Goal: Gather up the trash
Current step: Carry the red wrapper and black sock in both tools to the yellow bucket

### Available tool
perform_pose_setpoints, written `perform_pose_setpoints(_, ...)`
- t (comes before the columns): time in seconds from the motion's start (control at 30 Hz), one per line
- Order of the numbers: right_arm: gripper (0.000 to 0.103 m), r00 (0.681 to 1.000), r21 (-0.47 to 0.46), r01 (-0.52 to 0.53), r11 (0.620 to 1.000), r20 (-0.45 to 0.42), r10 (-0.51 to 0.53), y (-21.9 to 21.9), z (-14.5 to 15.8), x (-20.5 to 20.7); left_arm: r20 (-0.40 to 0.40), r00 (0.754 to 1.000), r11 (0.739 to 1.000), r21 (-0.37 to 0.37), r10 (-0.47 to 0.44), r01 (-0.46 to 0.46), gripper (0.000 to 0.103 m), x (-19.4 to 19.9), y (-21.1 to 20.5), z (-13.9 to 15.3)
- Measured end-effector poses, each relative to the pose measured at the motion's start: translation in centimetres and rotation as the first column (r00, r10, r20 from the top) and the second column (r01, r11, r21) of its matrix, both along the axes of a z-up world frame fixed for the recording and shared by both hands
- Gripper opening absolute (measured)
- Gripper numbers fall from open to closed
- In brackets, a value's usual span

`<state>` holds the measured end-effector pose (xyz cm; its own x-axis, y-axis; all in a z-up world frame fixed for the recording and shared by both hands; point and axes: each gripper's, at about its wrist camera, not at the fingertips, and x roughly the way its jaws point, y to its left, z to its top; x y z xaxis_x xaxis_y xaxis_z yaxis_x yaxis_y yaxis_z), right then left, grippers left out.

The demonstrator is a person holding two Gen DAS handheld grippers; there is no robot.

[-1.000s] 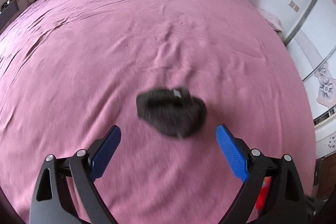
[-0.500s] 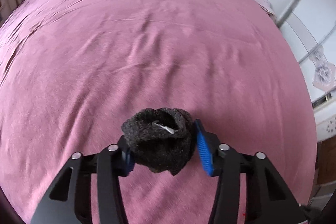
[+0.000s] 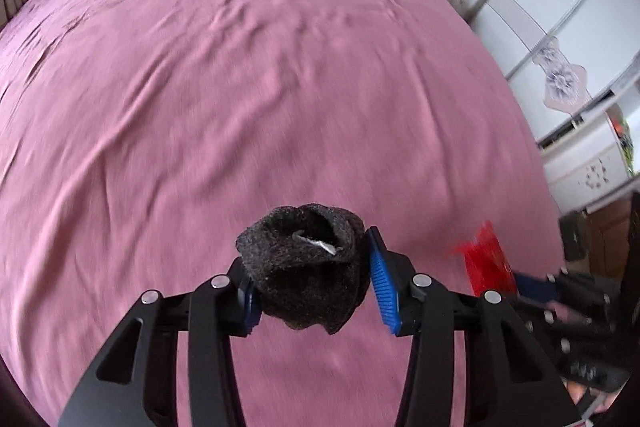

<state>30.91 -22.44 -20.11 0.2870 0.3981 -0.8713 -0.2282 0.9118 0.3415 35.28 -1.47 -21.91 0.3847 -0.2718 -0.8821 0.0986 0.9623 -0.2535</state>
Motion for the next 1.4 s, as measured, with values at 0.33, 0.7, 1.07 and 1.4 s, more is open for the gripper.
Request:
perform_pose_setpoints(0.33,0.029,0.999,-0.015,0.037,0.999,0.026,-0.037,-2.8,4.3,-9.0,0.000,1.000,1.000,-0.015,-0.027,0.027,0.046,-10.8,-3.3,3.5)
perform_pose_setpoints(0.7,0.029,0.991,-0.049,0.130,0.990,0.045,-0.128,-8.0,8.9,-19.6,-0.041,0.985,0.985,-0.050,-0.168,0.166,0.046,-21.5,-10.1,6.5)
perform_pose_setpoints(1.07,0.029,0.966,-0.052,0.252,0.966,0.068,-0.248,-17.4,11.7,-27.6,-0.047,0.941,0.940,-0.072,-0.336,0.333,0.046,-27.0,-21.5,9.6)
perform_pose_setpoints(1.4,0.029,0.935,-0.053,0.350,0.935,0.088,-0.345,-29.3,12.6,-31.7,-0.028,0.892,0.891,-0.080,-0.450,0.447,0.046,-28.6,-34.7,10.8)
